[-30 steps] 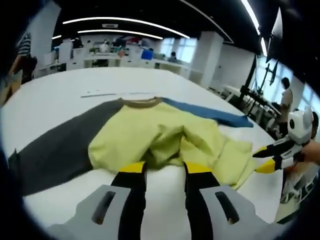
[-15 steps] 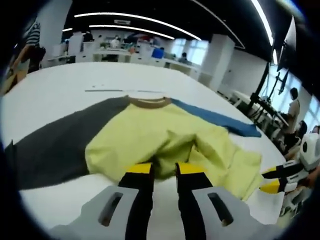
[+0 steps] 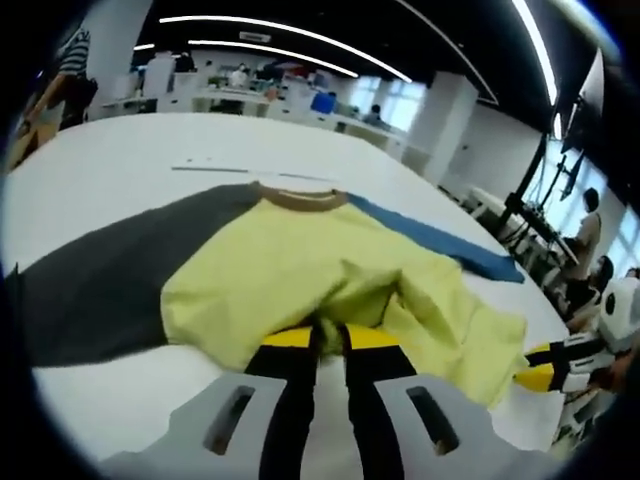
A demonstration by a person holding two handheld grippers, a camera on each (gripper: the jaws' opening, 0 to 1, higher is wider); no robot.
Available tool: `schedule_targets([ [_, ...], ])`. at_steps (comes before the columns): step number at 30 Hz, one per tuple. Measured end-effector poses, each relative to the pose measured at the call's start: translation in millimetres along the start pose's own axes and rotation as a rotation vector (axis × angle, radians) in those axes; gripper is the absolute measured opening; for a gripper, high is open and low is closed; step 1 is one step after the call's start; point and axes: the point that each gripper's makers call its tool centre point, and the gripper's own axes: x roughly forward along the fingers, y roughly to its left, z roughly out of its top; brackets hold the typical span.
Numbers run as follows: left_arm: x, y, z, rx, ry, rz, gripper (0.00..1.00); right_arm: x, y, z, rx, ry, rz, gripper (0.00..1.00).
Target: Fold the garment on the visible template until the final outline fits inside the template.
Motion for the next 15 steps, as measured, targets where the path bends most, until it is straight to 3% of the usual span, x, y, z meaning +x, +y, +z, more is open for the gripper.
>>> schedule_targets([
  [10, -5.2, -3.2, 2.4, 0.031, -0.004, -0.007, 0.01, 0.7, -6.1, 1.8, -0.001, 0.004, -0.027, 0.01],
  [15, -14.8, -5.7, 7.9, 0.011, -0.026, -0.01, 0.0, 0.5, -7.1, 3.1, -0.022, 0.002, -0.022, 0.0],
])
